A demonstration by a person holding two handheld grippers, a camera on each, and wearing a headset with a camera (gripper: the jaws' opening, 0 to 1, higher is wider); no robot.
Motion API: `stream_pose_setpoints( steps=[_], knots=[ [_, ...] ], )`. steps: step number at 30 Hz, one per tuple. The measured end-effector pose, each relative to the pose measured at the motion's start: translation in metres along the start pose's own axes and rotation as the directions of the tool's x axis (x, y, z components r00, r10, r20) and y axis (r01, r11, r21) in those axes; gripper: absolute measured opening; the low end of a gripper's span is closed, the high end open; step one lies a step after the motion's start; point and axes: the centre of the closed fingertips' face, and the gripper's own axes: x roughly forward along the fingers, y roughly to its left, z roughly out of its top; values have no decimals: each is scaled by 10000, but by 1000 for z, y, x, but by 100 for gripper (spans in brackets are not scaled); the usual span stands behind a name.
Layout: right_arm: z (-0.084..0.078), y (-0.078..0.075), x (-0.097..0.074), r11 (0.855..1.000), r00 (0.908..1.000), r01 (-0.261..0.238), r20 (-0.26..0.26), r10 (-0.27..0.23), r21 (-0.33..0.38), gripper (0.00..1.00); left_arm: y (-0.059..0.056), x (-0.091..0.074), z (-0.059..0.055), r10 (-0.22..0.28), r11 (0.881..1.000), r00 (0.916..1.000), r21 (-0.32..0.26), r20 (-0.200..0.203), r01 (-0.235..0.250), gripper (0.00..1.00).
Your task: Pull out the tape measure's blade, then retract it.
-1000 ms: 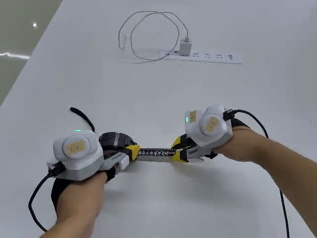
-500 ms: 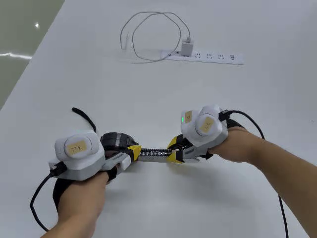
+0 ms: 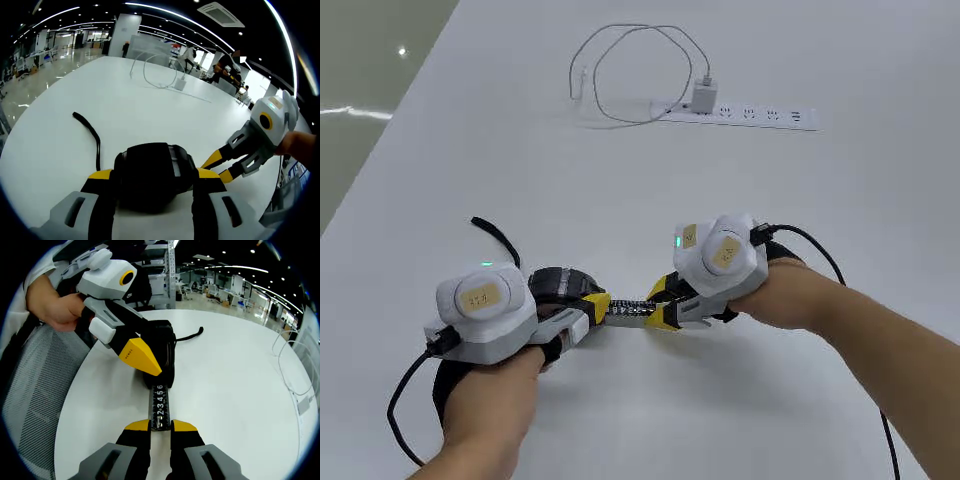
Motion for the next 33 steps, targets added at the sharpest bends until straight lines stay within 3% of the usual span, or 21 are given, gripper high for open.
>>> stream_pose_setpoints(
  steps=[33],
  knots=[
    [29,1,27,9999,9981,-93,613,88,77,10,0,0,0,3,10000,10000,-34,-15,-3,58]
  ],
)
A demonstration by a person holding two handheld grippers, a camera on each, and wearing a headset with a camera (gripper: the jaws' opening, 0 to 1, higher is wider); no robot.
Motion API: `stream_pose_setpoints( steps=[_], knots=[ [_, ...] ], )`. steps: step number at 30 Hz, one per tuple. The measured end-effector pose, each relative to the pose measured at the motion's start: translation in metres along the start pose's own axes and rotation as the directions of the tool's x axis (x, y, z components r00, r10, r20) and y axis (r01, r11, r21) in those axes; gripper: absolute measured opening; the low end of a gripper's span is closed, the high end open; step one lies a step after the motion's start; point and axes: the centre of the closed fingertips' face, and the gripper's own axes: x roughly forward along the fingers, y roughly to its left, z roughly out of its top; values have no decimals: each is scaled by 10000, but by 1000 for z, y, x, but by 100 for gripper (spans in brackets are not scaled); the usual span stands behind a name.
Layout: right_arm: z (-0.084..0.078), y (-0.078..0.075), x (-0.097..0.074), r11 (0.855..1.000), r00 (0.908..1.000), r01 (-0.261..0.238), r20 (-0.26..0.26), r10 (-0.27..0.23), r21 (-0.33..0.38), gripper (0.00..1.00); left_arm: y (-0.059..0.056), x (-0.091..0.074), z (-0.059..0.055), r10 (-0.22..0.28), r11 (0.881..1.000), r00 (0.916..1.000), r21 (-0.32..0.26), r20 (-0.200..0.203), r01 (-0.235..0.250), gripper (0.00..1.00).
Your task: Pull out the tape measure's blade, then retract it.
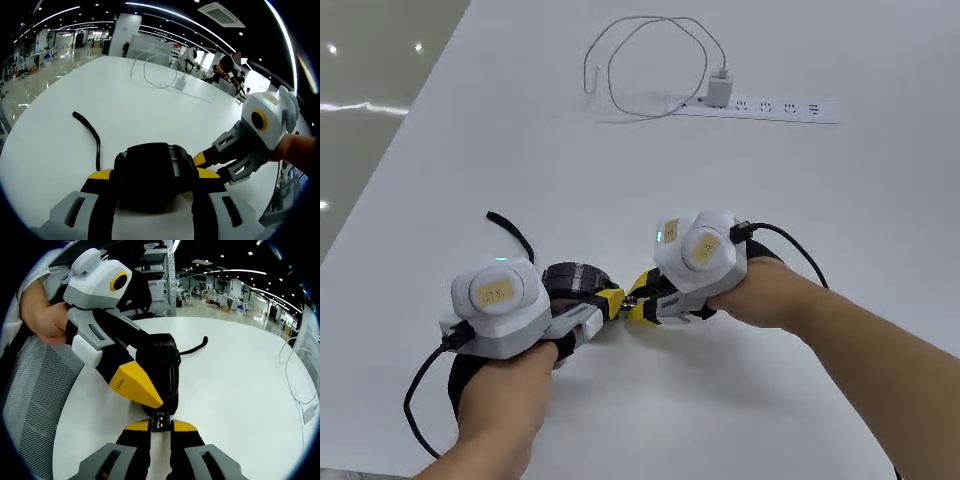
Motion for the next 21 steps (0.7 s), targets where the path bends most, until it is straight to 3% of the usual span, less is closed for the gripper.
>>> stream_pose_setpoints(
  steps=[21],
  knots=[
    [3,0,5,9999,9999,-11,112,9,107,11,0,1,0,52,10000,10000,68,-23,-52,59]
  ],
)
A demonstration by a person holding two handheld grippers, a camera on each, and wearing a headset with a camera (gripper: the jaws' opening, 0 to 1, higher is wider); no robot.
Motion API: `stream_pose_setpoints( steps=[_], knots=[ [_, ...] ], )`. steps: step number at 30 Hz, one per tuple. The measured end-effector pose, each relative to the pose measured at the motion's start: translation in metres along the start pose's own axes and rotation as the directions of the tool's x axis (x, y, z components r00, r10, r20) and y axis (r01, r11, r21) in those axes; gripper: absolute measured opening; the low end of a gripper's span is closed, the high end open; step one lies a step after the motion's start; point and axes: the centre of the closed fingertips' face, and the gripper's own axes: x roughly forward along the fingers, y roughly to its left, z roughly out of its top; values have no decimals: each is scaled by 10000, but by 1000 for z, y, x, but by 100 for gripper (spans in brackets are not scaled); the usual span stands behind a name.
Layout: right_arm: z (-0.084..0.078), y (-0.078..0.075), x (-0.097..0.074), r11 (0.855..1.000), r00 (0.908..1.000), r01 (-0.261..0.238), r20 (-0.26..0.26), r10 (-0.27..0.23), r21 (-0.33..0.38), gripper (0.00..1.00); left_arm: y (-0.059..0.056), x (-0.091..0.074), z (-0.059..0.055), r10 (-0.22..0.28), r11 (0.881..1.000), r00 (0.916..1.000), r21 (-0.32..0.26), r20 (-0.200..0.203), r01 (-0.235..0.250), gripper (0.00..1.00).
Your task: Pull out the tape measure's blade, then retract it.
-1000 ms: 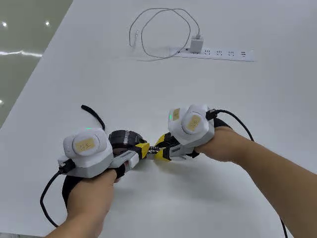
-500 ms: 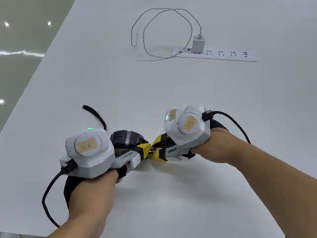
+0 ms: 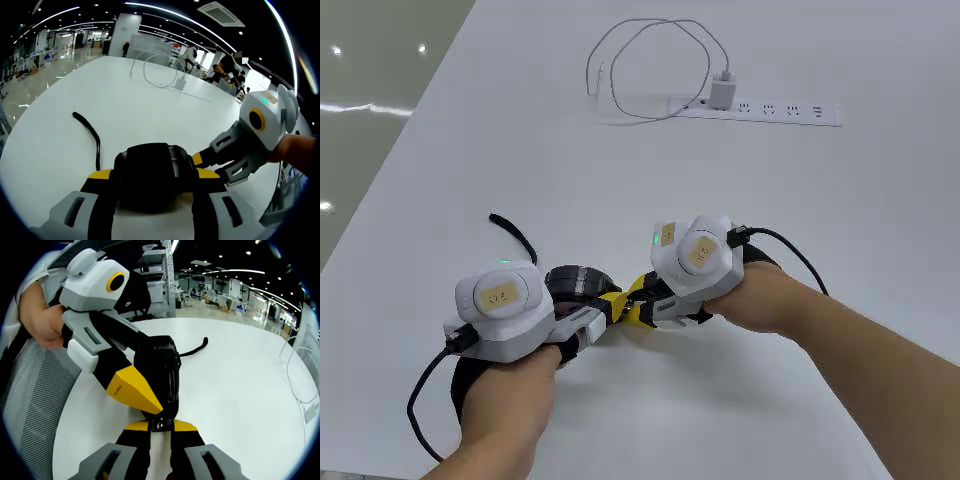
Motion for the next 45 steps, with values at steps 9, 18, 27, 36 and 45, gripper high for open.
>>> stream_pose_setpoints(
  steps=[9,18,27,36,45],
  knots=[
    [0,1,0,10000,10000,-27,-10,27,57,11,0,0,0,-46,10000,10000,42,44,46,60],
    [1,1,-2,10000,10000,-3,15,3,56,19,-1,-1,1,-138,9998,9998,148,131,136,60],
    [2,0,-4,9998,9998,174,34,-174,21,24,-1,-1,1,-130,9999,9999,-38,-90,130,61],
    [-1,-3,-4,9990,9990,449,-14,-449,28,28,-2,-4,4,-135,9998,9999,174,7,135,60],
    [5,-5,-12,9962,9958,870,281,-870,8,26,-2,-7,8,-97,9998,9998,183,159,94,58]
  ],
)
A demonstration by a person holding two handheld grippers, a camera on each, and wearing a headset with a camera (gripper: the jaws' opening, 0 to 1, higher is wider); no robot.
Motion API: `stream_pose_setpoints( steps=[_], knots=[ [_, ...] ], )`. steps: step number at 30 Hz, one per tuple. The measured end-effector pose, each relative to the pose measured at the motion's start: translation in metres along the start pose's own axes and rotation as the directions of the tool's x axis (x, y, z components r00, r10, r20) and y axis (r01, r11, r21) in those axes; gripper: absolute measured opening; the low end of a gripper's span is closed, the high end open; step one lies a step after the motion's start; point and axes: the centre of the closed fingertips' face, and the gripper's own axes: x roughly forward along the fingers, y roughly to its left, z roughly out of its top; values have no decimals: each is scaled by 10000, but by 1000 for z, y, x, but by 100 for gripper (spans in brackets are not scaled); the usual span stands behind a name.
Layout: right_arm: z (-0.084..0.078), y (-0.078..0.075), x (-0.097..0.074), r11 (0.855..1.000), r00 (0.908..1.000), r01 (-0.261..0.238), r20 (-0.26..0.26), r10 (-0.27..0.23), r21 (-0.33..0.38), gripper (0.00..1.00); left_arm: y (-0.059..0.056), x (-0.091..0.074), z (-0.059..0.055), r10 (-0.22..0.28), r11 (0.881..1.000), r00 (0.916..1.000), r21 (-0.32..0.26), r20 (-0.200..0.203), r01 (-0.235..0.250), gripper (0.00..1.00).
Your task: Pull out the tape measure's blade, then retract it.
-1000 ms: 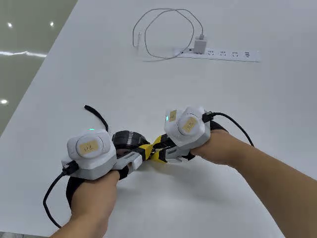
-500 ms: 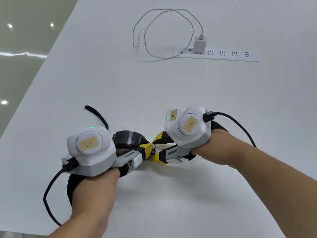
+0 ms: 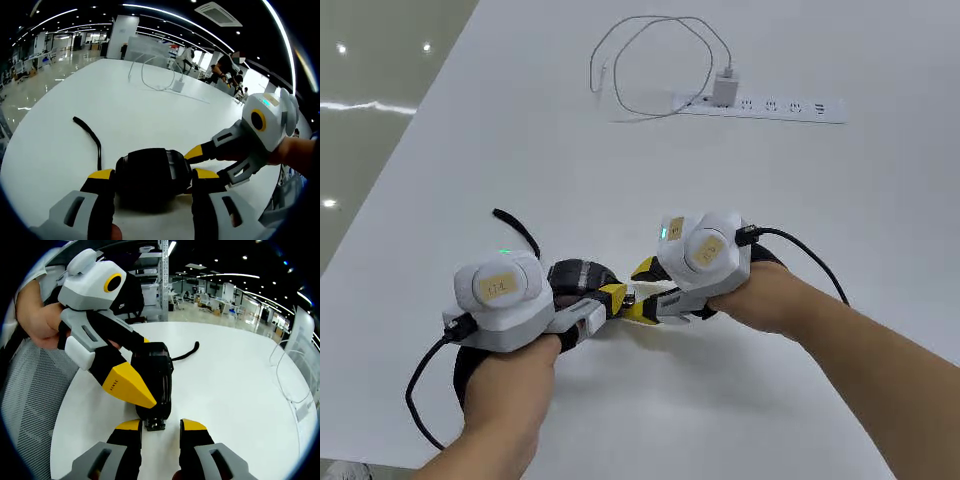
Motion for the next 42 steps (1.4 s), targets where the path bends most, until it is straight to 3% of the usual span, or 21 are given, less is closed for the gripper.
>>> stream_pose_setpoints(
  steps=[12,30,42],
  knots=[
    [5,5,-8,9982,9986,206,485,-233,565,34,3,-10,4,13,9992,10000,400,65,-16,63],
    [4,9,-21,9945,9961,646,553,-693,827,45,7,-15,4,-68,9969,9999,787,106,59,64],
    [-3,12,-41,9837,9884,1265,673,-1358,1282,54,3,-24,12,-293,9857,9992,1668,282,242,69]
  ],
)
